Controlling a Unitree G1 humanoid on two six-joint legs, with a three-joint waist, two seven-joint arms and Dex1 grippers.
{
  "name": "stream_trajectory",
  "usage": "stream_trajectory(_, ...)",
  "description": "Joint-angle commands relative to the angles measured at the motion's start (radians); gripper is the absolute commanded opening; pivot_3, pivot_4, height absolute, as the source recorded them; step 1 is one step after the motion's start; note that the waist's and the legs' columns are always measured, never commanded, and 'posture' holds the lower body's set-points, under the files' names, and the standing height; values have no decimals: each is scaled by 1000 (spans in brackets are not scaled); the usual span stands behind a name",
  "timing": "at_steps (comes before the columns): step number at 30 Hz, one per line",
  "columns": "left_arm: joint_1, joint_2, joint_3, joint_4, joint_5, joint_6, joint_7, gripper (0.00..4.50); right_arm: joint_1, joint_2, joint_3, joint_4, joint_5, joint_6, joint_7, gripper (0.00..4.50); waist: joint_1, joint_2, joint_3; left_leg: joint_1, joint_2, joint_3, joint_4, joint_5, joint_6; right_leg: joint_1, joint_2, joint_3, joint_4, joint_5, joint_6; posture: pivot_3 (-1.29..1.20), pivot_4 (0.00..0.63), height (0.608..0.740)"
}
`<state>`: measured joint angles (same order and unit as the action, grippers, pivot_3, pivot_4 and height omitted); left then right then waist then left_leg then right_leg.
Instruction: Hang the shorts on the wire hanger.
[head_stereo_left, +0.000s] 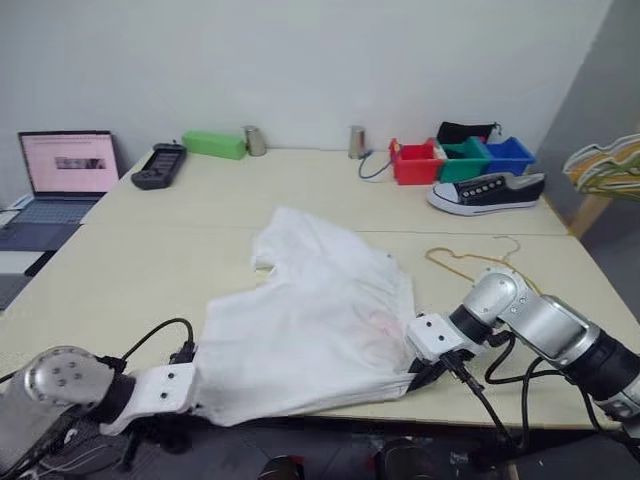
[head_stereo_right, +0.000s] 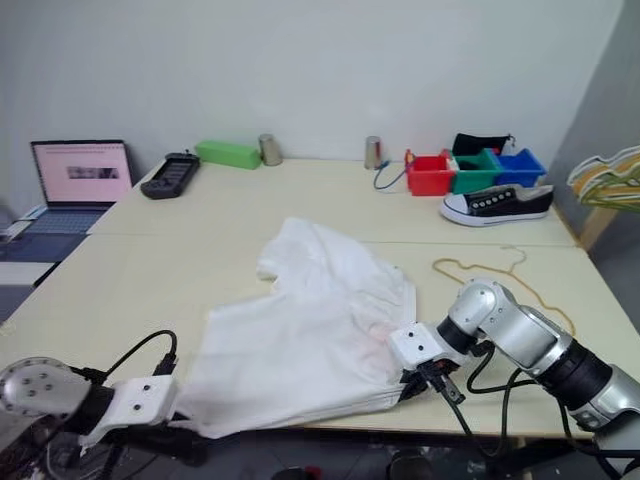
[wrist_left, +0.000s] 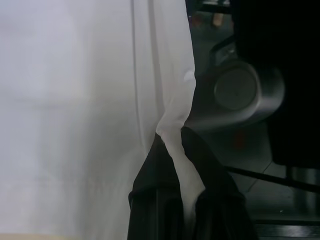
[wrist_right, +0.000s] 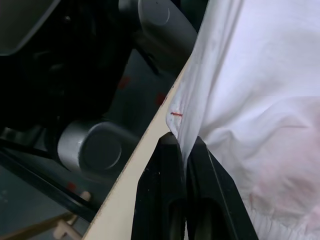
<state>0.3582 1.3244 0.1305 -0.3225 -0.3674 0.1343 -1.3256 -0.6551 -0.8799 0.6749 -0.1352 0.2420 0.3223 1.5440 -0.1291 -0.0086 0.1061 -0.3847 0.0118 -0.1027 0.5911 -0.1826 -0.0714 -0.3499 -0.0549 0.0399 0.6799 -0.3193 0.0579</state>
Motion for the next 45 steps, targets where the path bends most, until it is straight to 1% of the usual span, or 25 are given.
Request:
stream_trajectory(1,-529,-134,-177,388,212,-36,71,0,-180,103,-27,303,-49,-38,44,30,16,2,1,2,-1,1,1,0,0,2,0,-1,1,0,0,-87,11,740)
stream_trajectory(4,-1123,-343,-353,980,539,-202,403,0,-448,301,-95,792,-158,-193,-207,30,21,3,0,0,1,-5,1,1,0,1,5,-5,1,3,2,-114,0,740)
stream_trajectory(5,-1305,-396,-399,1162,624,-234,571,0,-552,361,-132,959,-186,-234,-370,30,17,0,1,0,0,-6,2,4,2,3,8,-4,1,9,5,-124,0,740)
stream_trajectory(6,-1485,-443,-430,1316,688,-244,761,0,-657,407,-167,1103,-232,-298,-633,30,11,-2,2,-6,0,-9,2,13,3,-2,11,-3,0,22,8,-126,0,740)
stream_trajectory(7,-1607,-474,-453,1427,731,-258,892,0,-729,439,-190,1207,-267,-350,-816,30,1,-6,1,-15,0,-12,2,22,3,-6,13,-2,-1,31,13,-127,0,740)
stream_trajectory(9,-1760,-512,-470,1557,774,-275,1070,0,-822,472,-230,1329,-306,-415,-1074,30,-10,-9,-1,-26,-2,-17,2,33,-8,-20,13,0,0,38,16,-135,0,740)
stream_trajectory(10,-1840,-519,-467,1593,793,-281,1187,0,-869,473,-257,1360,-331,-459,-1253,30,-12,-10,-1,-37,-3,-17,1,36,-13,-31,11,2,-1,38,16,-149,0,740)
stream_trajectory(11,-1917,-521,-474,1614,823,-294,1312,0,-910,471,-283,1376,-354,-514,-1406,30,-14,-10,-1,-40,-4,-15,-1,35,-14,-35,9,3,0,38,16,-152,0,740)
stream_trajectory(13,-2008,-518,-490,1633,871,-327,1468,0,-953,467,-303,1390,-404,-598,-1603,30,-20,-10,-1,-44,-4,-8,-8,34,-15,-45,6,4,0,37,15,-155,0,740)
stream_trajectory(16,-2040,-508,-512,1632,922,-405,1567,0,-946,478,-282,1391,-490,-707,-1699,30,-33,-7,-3,-47,-5,1,-19,34,-15,-56,1,5,2,34,12,-154,0,740)
stream_trajectory(18,-1967,-507,-498,1634,903,-414,1444,0,-887,503,-267,1383,-518,-764,-1623,30,-44,-7,-3,-47,-4,4,-20,34,-15,-56,1,5,2,34,11,-149,7,740)
stream_trajectory(22,-1644,-471,-460,1550,784,-400,916,0,-705,548,-271,1337,-481,-802,-1266,30,-88,-4,-4,-46,-4,9,-19,33,-13,-53,0,6,1,34,11,-150,52,740)
stream_trajectory(24,-1326,-393,-402,1220,625,-255,613,0,-584,565,-276,1277,-439,-763,-1046,30,-112,-3,-3,-43,-4,9,-18,34,-12,-50,1,6,2,34,11,-144,63,740)
stream_trajectory(25,-1210,-362,-371,1068,570,-177,530,0,-545,566,-282,1246,-431,-749,-986,30,-126,-5,0,-43,-3,9,-18,35,-11,-50,1,7,3,34,10,-141,68,740)
stream_trajectory(27,-812,-230,-275,619,376,33,328,0,-403,564,-271,1131,-415,-691,-843,30,-149,-11,9,-47,-2,7,-16,36,-10,-56,3,7,10,34,10,-123,76,740)
stream_trajectory(28,-647,-176,-220,451,310,116,264,0,-343,561,-270,1067,-406,-653,-792,30,-155,-14,10,-50,0,6,-16,36,-11,-60,4,8,12,34,10,-104,84,740)
stream_trajectory(29,-516,-132,-172,329,269,170,227,0,-295,557,-270,1006,-398,-612,-746,30,-154,-17,11,-49,2,5,-16,36,-11,-59,7,9,17,35,9,-98,86,740)
stream_trajectory(31,-349,-81,-83,177,233,242,203,0,-233,542,-268,896,-400,-557,-686,30,-142,-10,16,-46,3,0,-17,36,-11,-56,10,8,16,31,4,-90,87,740)
stream_trajectory(33,-221,-48,0,65,204,301,173,0,-173,521,-254,781,-408,-511,-629,30,-119,-1,22,-42,2,-2,-17,36,-11,-52,10,8,19,28,-2,-85,89,740)
stream_trajectory(34,-183,-39,26,35,202,315,167,0,-142,507,-242,722,-409,-488,-592,30,-109,0,24,-40,2,-3,-17,36,-9,-51,12,7,20,25,3,-85,89,740)
stream_trajectory(35,-157,-34,44,21,210,320,169,0,-110,492,-230,660,-411,-462,-558,30,-93,-1,28,-36,4,-5,-18,37,-8,-46,14,6,19,24,2,-75,94,740)
stream_trajectory(37,-105,-16,66,15,255,280,171,0,-31,441,-197,506,-410,-390,-467,30,-62,-4,35,-15,8,-5,-18,37,-8,-27,17,3,17,16,-11,-74,93,740)
stream_trajectory(38,-78,-9,73,15,275,256,169,0,5,408,-178,433,-417,-363,-423,30,-54,-4,35,-11,13,-4,-17,32,-15,-23,17,1,13,15,-13,-74,93,740)
stream_trajectory(41,-27,5,75,38,334,170,182,0,83,334,-153,253,-420,-240,-337,30,-33,-1,37,-15,17,-4,-18,31,-17,-22,12,-1,2,15,-14,-78,92,740)
stream_trajectory(45,-26,-3,49,100,384,70,211,0,159,243,-144,35,-392,-65,-245,30,-10,-7,33,-15,15,10,-18,32,-16,-23,2,0,0,15,-13,-96,92,740)
